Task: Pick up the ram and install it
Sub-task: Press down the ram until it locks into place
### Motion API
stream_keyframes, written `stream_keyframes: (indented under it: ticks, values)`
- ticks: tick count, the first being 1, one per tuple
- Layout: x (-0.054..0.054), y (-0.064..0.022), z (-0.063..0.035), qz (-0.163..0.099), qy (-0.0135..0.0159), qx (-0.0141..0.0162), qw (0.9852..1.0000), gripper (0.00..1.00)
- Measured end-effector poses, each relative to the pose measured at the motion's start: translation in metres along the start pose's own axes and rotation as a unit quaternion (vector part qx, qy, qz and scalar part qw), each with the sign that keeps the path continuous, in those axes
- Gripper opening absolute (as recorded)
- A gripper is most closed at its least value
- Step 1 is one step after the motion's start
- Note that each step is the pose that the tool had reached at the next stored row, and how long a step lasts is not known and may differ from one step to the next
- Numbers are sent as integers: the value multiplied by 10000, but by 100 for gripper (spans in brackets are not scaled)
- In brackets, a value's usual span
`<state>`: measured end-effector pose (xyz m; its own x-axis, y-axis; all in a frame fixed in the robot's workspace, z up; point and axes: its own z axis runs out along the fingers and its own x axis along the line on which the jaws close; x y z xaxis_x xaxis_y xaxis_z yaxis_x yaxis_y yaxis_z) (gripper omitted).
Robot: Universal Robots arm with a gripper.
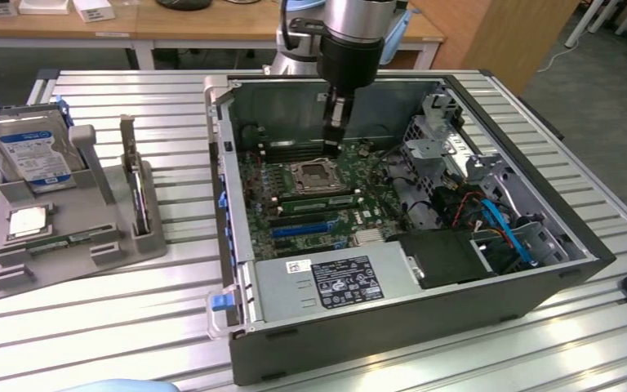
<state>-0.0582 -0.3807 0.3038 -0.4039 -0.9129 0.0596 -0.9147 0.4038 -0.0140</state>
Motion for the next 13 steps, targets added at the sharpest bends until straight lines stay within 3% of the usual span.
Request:
stream_keyframes:
  ticks: [7,13]
  values:
    - [0,0,1,501,6,-30,9987,10]
    - [0,0,3,971,13,-58,9953,10]
